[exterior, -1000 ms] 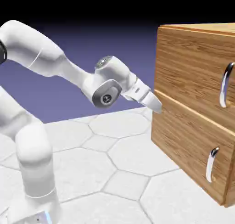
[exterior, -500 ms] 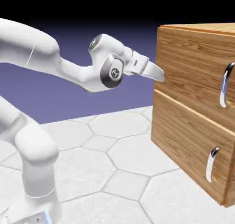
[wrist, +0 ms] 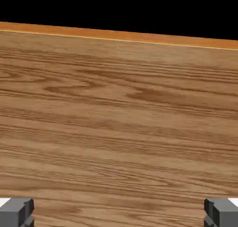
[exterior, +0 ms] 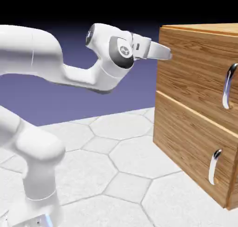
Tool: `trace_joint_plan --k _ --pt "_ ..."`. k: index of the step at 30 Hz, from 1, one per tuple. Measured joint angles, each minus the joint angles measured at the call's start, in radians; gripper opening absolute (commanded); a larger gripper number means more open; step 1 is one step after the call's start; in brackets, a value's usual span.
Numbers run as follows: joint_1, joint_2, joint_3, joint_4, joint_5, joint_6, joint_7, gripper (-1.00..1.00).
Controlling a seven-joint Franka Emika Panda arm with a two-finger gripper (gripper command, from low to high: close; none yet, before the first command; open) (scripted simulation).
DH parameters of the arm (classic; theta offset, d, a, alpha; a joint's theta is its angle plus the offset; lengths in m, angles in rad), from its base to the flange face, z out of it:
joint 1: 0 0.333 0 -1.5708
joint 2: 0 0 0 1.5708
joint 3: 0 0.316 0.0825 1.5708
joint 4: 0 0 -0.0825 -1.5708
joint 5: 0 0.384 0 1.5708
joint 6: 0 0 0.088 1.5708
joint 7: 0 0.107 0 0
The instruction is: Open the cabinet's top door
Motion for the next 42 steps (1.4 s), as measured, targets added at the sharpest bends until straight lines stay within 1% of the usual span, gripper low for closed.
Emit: trace_joint_plan --k 35,37,41,42 --pt "0.646 -0.248 -0.703 0.401 -1.522 -0.032 1.023 1.0" --pt "0.653 -0.251 -0.711 0.406 -1.54 -0.032 1.035 1.0" --pt "0.798 -0.233 -0.787 0.533 -1.54 -0.031 1.029 1.0" --pt "0.83 -0.229 -0.804 0.561 -1.54 -0.031 1.028 -1.0"
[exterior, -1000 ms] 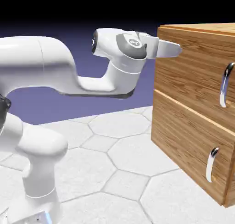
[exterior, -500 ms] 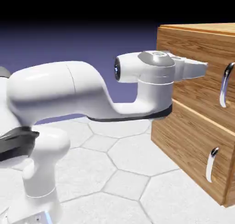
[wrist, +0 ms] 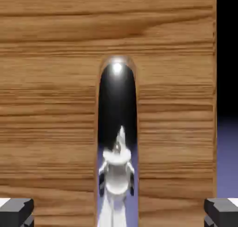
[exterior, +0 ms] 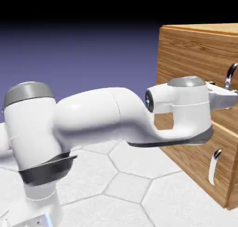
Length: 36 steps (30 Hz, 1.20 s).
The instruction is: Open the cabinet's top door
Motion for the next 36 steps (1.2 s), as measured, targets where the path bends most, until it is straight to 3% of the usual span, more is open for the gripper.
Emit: trace_joint_plan --k 22,36 --pt "-0.693 0.165 0.48 -0.567 0.149 -0.303 0.216 -1.0" --pt "-1.099 -0.09 0.977 -0.977 0.66 -0.553 0.004 -1.0"
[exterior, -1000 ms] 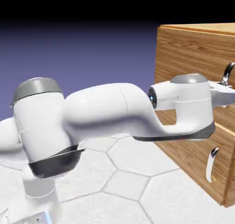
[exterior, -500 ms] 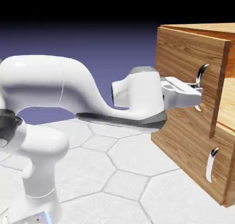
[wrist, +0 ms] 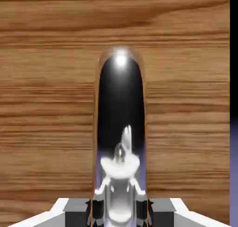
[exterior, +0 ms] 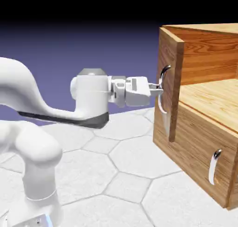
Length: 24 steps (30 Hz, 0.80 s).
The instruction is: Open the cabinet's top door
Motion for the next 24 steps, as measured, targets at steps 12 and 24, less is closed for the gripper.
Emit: trace_joint_plan --k 12,24 --pt "-0.024 -0.226 0.403 -0.169 0.523 -0.242 -0.168 -1.0" --pt "0.085 -0.221 0.837 -0.138 1.005 -0.563 -0.208 -1.0"
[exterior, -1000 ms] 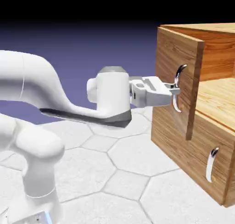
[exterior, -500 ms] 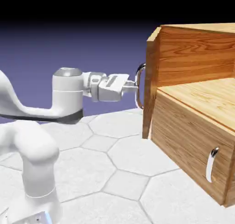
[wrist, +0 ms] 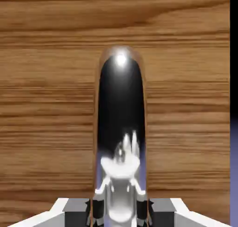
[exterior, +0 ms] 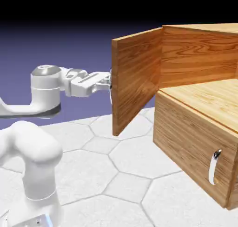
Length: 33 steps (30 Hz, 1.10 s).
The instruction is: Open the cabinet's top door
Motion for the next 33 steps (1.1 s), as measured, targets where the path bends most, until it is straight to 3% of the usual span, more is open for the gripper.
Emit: trace_joint_plan --k 12,22,33 --pt "-0.101 0.241 0.435 0.276 0.392 -0.36 0.064 -1.0" --pt "-0.419 0.405 0.773 0.636 0.583 -0.643 0.102 -1.0" --pt "-0.817 0.398 1.063 1.019 0.699 -0.876 0.061 -1.0"
